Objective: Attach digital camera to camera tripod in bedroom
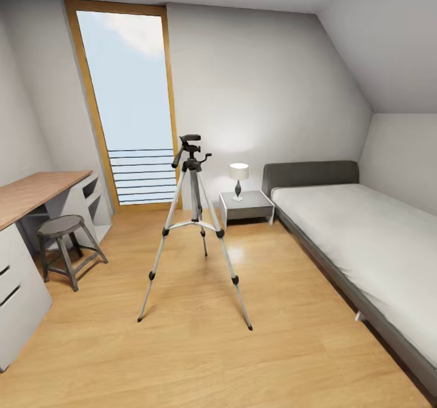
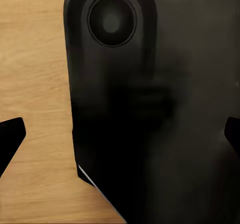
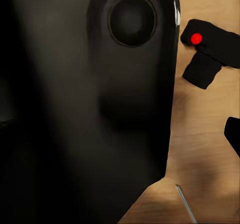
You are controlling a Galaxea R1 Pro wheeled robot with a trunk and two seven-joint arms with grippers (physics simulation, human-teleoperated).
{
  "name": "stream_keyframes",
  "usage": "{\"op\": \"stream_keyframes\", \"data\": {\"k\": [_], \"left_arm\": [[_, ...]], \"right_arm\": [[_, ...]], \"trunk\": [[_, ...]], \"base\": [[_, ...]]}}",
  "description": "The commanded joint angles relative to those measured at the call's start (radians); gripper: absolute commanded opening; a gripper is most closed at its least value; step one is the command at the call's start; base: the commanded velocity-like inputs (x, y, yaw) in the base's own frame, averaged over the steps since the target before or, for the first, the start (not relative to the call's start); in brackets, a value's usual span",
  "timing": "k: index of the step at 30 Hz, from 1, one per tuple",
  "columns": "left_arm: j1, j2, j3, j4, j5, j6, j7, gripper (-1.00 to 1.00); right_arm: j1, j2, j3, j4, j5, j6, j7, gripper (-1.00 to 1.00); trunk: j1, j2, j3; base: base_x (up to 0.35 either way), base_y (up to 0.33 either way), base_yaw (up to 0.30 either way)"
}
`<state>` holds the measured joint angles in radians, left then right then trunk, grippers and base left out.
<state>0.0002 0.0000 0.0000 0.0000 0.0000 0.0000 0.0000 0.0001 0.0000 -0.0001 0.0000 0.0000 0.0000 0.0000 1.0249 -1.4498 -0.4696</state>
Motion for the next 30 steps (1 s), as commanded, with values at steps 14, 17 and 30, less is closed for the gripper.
{"op": "stream_keyframes", "data": {"k": [14,17,30], "left_arm": [[0.007,-0.015,0.044,-0.039,0.064,-0.034,-0.004,1.0],[0.007,-0.016,0.046,-0.039,0.08,-0.036,-0.005,1.0],[0.007,-0.017,0.048,-0.04,0.107,-0.04,-0.005,1.0]], "right_arm": [[0.0,-0.011,0.006,-0.01,0.011,-0.003,-0.006,1.0],[0.0,-0.011,0.006,-0.011,0.011,-0.003,-0.006,1.0],[0.0,-0.01,0.006,-0.011,0.011,-0.003,-0.007,1.0]], "trunk": [[0.0,0.0,0.0],[0.0,0.0,0.0],[0.0,0.0,0.0]], "base": [[0.0,0.0,0.0],[0.0,0.0,0.0],[0.0,0.003,0.0]]}}
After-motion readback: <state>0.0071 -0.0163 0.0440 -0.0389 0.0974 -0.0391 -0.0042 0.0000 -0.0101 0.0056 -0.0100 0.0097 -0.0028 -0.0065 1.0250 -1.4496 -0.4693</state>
